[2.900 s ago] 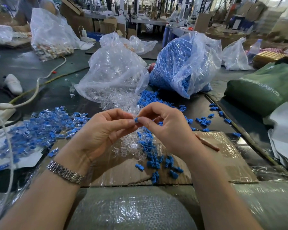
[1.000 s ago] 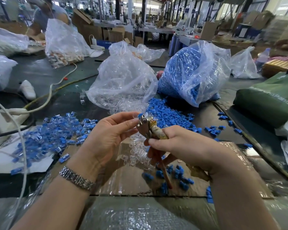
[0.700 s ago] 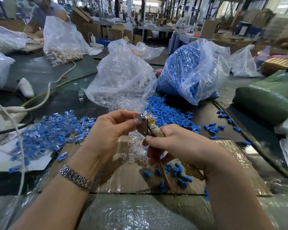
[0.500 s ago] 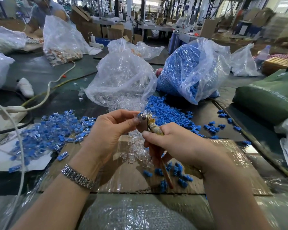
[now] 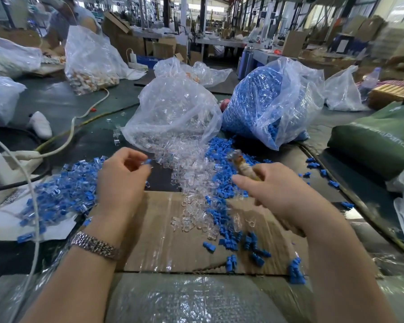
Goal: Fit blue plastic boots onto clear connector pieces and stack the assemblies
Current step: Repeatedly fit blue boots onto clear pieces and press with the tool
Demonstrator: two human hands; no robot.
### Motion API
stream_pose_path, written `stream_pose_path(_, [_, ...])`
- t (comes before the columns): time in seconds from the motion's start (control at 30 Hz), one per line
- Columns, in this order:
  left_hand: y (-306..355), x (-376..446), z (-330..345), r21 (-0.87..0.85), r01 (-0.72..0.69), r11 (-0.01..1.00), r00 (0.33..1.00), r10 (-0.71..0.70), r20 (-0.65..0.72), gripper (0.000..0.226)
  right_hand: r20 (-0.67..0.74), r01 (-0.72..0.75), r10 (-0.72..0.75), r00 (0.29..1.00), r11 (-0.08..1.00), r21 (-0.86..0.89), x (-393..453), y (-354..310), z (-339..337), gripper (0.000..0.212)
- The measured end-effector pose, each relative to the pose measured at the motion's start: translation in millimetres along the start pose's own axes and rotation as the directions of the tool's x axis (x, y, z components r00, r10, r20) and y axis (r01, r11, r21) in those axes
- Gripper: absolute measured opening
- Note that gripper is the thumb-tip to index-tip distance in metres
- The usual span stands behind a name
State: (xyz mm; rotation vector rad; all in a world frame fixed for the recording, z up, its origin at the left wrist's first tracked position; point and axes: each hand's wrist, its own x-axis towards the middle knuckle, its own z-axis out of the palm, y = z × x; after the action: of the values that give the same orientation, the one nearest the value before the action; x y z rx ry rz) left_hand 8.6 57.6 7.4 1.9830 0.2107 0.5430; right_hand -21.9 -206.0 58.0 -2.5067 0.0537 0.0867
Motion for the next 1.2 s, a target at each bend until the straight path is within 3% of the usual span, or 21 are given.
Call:
stream_pose_path(0.07, [-3, 1, -3, 0.361, -0.008, 0.933, 0.990, 0.058, -0.130, 0.020, -0.099, -0.098, 0.081, 0.992, 0.979, -0.179, 5, 15, -3, 0.040])
stream_pose_path(0.13, [1, -3, -1, 0.491, -0.092, 0.866, 0.983, 0.157, -0.094, 0.022, -0.129, -0.203, 0.174, 0.976, 0.944, -0.261, 9, 29, 1, 0.038])
stream_pose_path(0.23, [10, -12, 4, 0.298, -0.261, 0.918, 0.945, 0.180, 0.274, 0.020, -0.111, -0.271, 0.248, 0.962, 0.911, -0.312, 11, 40, 8, 0.036])
stream_pose_path(0.3, [13, -16, 6, 0.225, -0.264, 0.938, 0.842, 0.110, 0.527, 0.018, -0.113, -0.268, 0.244, 0.963, 0.901, -0.342, 13, 41, 13, 0.037])
stream_pose_path(0.37, [11, -16, 8, 0.235, -0.283, 0.930, 0.768, 0.073, 0.636, 0.017, -0.116, -0.261, 0.235, 0.965, 0.894, -0.364, 14, 40, 17, 0.040])
stream_pose_path(0.53, [9, -20, 17, 0.305, -0.337, 0.891, 0.798, 0.098, 0.595, 0.014, -0.095, -0.246, 0.228, 0.969, 0.880, -0.407, 13, 34, 23, 0.054])
stream_pose_path(0.63, [10, -20, 19, 0.312, -0.328, 0.892, 0.818, 0.103, 0.566, 0.011, -0.152, -0.197, 0.143, 0.978, 0.871, -0.450, 8, 26, 19, 0.050])
stream_pose_path(0.7, [9, -19, 18, 0.290, -0.285, 0.914, 0.842, 0.093, 0.532, 0.011, -0.132, -0.082, 0.038, 0.991, 0.936, -0.343, 5, 22, 14, 0.032])
stream_pose_path(0.77, [9, -17, 17, 0.255, -0.234, 0.938, 0.871, 0.086, 0.484, 0.012, -0.020, 0.062, -0.066, 0.998, 0.985, -0.161, 1, 19, 11, 0.011])
stream_pose_path(0.83, [10, -16, 17, 0.233, -0.209, 0.950, 0.889, 0.085, 0.450, 0.014, 0.061, 0.145, -0.140, 0.988, 0.985, -0.098, -1, 15, 15, 0.009])
stream_pose_path(1.03, [8, -15, 18, 0.103, -0.119, 0.988, 0.900, 0.064, 0.431, 0.016, 0.072, 0.240, -0.229, 0.971, 0.939, -0.247, 9, 8, 39, 0.033])
stream_pose_path(1.2, [7, -13, 16, -0.076, 0.074, 0.994, 0.858, -0.025, 0.512, 0.012, 0.078, 0.232, -0.220, 0.972, 0.936, -0.265, 18, 12, 47, 0.019])
